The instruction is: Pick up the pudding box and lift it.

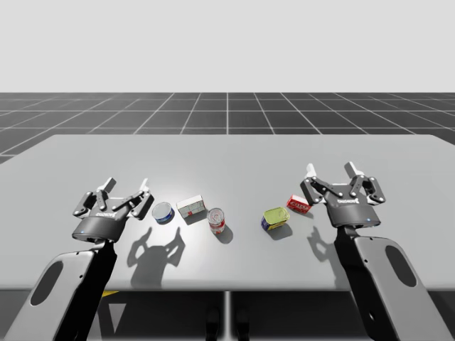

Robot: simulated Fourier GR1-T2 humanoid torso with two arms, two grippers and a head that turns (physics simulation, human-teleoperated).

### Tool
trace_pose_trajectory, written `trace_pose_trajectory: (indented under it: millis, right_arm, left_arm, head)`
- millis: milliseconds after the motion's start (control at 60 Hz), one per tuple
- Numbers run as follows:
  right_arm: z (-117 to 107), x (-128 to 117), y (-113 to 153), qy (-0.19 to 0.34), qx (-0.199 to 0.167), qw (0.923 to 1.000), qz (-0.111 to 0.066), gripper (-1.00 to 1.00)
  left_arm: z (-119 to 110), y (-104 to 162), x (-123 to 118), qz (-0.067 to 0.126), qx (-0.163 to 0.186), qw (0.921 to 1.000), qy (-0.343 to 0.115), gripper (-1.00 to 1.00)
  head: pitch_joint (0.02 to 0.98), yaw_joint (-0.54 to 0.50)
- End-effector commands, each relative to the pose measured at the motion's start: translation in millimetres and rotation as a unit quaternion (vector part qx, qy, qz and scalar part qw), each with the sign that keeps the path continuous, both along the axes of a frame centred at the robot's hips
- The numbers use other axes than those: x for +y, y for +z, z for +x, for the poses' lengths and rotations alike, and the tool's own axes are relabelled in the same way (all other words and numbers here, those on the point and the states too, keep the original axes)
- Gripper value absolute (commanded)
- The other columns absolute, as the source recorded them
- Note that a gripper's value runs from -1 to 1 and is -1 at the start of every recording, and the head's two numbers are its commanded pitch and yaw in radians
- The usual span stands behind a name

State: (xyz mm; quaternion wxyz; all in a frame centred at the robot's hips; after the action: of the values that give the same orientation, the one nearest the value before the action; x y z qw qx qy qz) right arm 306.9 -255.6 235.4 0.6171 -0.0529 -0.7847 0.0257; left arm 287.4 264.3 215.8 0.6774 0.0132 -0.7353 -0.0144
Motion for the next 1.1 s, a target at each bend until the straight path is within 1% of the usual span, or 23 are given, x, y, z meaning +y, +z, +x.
trace_pose_trajectory:
  millis: [17, 67, 117, 150, 183, 233, 267, 367, 383, 450, 517, 583, 600, 700, 717, 783, 850, 1100]
  right_arm:
    - [-1.1, 2.2, -2.0, -0.003, 0.002, 0.9999, 0.01, -1.0]
    - [-1.7, 2.4, -1.3, 0.002, 0.007, 0.9999, 0.015, -1.0]
    - [-1.6, 2.0, 1.6, 0.014, 0.011, 0.9995, 0.026, -1.0]
    - [-1.5, 1.7, 2.0, 0.019, 0.014, 0.9993, 0.027, -1.0]
    - [-1.6, 1.4, 1.8, 0.022, 0.019, 0.9993, 0.024, -1.0]
    - [-1.3, 1.3, 1.4, 0.022, 0.02, 0.9993, 0.023, -1.0]
    - [-0.4, 1.5, 0.5, 0.022, 0.021, 0.9994, 0.018, -1.0]
    - [-0.1, 1.4, 0.4, 0.019, 0.021, 0.9994, 0.018, -1.0]
    - [-0.1, 1.4, 0.6, 0.019, 0.021, 0.9995, 0.017, -1.0]
    - [0.0, 1.4, 0.4, 0.016, 0.021, 0.9995, 0.015, -1.0]
    - [0.4, 1.6, 0.2, 0.01, 0.023, 0.9996, 0.015, -1.0]
    - [0.7, 1.5, 0.1, 0.006, 0.026, 0.9995, 0.017, -1.0]
    - [0.7, 1.5, 0.0, 0.005, 0.027, 0.9995, 0.018, -1.0]
    - [0.2, 2.0, 0.2, 0.005, 0.028, 0.9994, 0.018, -1.0]
    - [0.3, 2.2, 0.2, 0.005, 0.029, 0.9994, 0.019, -1.0]
    - [0.3, 2.6, -0.2, 0.005, 0.031, 0.9993, 0.018, -1.0]
    - [0.6, 3.0, -1.0, 0.007, 0.033, 0.9993, 0.017, -1.0]
    - [1.6, 5.0, -3.4, 0.01, 0.039, 0.9991, 0.014, -1.0]
  left_arm:
    - [0.3, 0.0, 1.1, 0.0, -0.001, 1.0, 0.002, -1.0]
    - [0.4, -0.1, 1.2, 0.0, -0.001, 1.0, 0.002, -1.0]
    - [0.5, -0.3, 1.3, 0.0, -0.001, 1.0, 0.002, -1.0]
    - [0.5, -0.3, 1.4, 0.0, -0.001, 1.0, 0.002, -1.0]
    - [0.5, -0.4, 1.5, 0.0, -0.001, 1.0, 0.003, -1.0]
    - [0.6, -0.4, 1.6, 0.0, 0.0, 1.0, 0.003, -1.0]
    - [0.8, -0.6, 1.7, 0.001, 0.0, 1.0, 0.003, -1.0]
    - [0.9, -0.8, 1.8, 0.001, 0.0, 1.0, 0.003, -1.0]
    - [1.0, -0.8, 2.0, 0.001, 0.0, 1.0, 0.003, -1.0]
    - [1.2, -0.7, 2.5, -0.001, 0.0, 1.0, 0.002, -1.0]
    - [1.4, -0.7, 3.0, 0.0, 0.0, 1.0, 0.002, -1.0]
    - [1.7, -0.8, 3.3, 0.0, 0.0, 1.0, 0.003, -1.0]
    - [1.8, -0.9, 3.4, 0.0, 0.0, 1.0, 0.003, -1.0]
    - [2.2, -1.1, 3.4, 0.001, 0.0, 1.0, 0.002, -1.0]
    - [2.3, -1.2, 3.4, 0.001, 0.0, 1.0, 0.002, -1.0]
    - [2.5, -1.3, 3.3, 0.002, 0.001, 1.0, 0.002, -1.0]
    - [2.6, -1.3, 3.3, 0.003, 0.001, 1.0, 0.002, -1.0]
    - [2.9, -2.2, 3.2, 0.006, 0.004, 1.0, 0.0, -1.0]
  head:
    - [0.071, -0.01]
    - [0.075, -0.01]
    - [0.088, -0.01]
    - [0.095, -0.01]
    - [0.109, 0.0]
    - [0.122, 0.0]
    - [0.162, 0.0]
    - [0.232, -0.01]
    - [0.261, -0.01]
    - [0.298, 0.0]
    - [0.367, 0.0]
    - [0.409, 0.0]
    - [0.44, 0.0]
    - [0.513, 0.01]
    - [0.54, 0.02]
    - [0.576, 0.03]
    - [0.634, 0.05]
    - [0.751, 0.14]
